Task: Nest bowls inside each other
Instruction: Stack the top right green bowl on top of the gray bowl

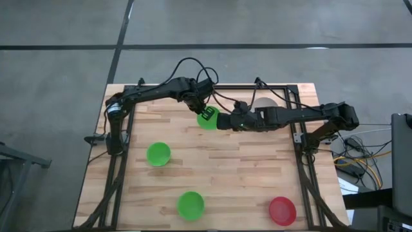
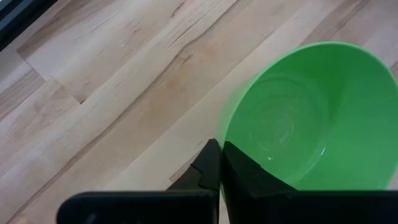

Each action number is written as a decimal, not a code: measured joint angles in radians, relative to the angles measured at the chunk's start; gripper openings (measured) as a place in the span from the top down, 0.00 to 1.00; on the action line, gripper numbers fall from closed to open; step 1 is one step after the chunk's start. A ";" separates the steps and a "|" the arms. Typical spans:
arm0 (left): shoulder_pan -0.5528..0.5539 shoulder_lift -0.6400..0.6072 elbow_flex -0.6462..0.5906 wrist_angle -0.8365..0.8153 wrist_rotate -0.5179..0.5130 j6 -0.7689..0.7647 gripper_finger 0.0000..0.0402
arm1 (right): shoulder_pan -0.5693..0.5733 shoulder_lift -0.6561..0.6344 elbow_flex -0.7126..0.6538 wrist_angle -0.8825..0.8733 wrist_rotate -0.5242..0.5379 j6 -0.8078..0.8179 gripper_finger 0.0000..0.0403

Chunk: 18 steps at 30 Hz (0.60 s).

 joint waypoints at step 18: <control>0.002 0.000 0.000 0.000 0.000 0.004 0.99 | -0.002 0.000 0.000 -0.119 -0.070 0.194 0.87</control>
